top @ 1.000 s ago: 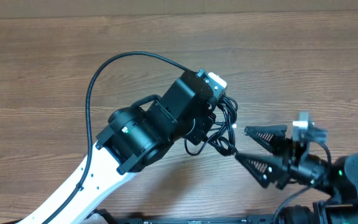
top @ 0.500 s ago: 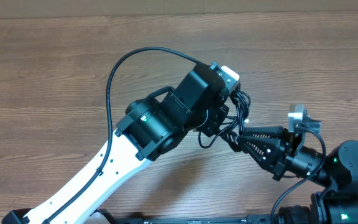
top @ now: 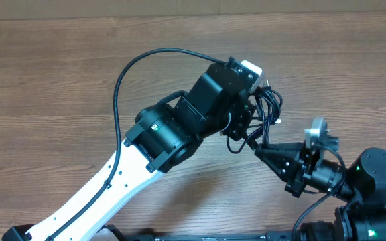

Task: Untangle cables
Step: 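Move the right gripper up and grasp a hanging cable strand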

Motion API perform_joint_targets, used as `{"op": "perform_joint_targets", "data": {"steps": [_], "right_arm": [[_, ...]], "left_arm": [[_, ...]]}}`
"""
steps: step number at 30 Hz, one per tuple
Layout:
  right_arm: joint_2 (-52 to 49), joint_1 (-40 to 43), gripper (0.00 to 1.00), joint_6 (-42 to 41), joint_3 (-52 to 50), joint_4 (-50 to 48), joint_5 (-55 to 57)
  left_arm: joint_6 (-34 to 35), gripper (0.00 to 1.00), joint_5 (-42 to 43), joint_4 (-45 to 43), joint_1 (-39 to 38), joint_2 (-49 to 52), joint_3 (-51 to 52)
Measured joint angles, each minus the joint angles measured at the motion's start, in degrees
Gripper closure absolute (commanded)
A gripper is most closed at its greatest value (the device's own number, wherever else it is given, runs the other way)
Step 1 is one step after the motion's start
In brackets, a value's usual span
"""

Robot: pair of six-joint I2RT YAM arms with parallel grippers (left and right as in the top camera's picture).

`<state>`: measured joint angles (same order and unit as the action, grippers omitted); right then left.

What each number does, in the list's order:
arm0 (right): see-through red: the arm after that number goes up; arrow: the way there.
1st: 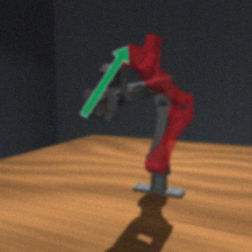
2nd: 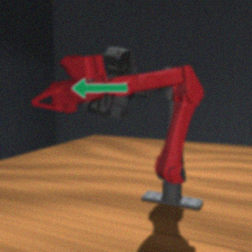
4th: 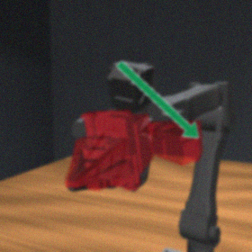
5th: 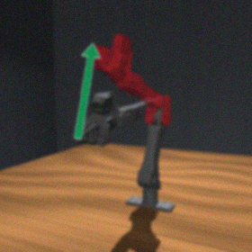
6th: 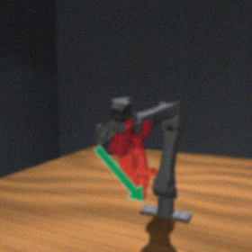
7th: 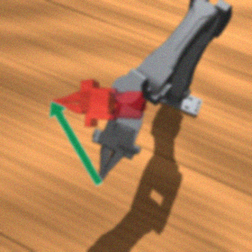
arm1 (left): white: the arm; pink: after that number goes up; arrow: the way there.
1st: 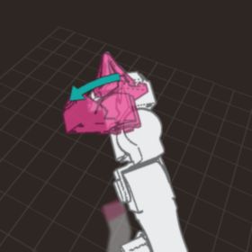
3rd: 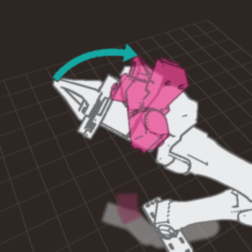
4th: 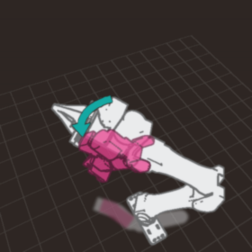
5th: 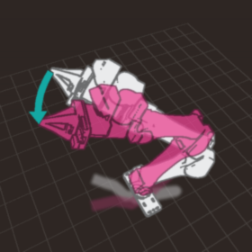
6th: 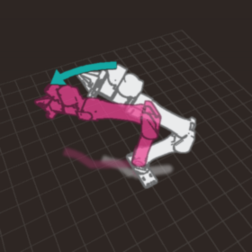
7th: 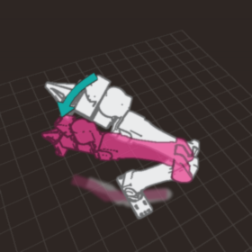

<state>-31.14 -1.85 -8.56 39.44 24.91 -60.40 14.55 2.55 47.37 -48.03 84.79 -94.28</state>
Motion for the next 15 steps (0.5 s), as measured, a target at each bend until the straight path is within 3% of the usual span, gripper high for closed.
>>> {"op": "perform_joint_targets", "data": {"steps": [3, 8, 13, 15], "right_arm": [[0.0, 0.0, 0.96, 3.85, 0.0, 0.9, -1.46], [0.0, 0.0, 0.96, 6.51, 0.0, 1.29, -2.21], [0.0, -0.02, 0.96, 7.63, 0.0, 1.99, -2.69], [0.0, -0.02, 0.88, 8.02, 0.0, 2.16, -2.27]], "left_arm": [[1.97, 0.96, 0.28, -0.35, 0.0, 0.0, 0.02], [10.78, 0.96, 1.95, -1.38, 2.64, 0.0, 0.09], [17.88, 0.96, 10.14, -5.16, 9.92, -0.7, 0.09], [18.21, 0.96, 13.57, -4.94, 11.58, -1.31, 0.09]]}}
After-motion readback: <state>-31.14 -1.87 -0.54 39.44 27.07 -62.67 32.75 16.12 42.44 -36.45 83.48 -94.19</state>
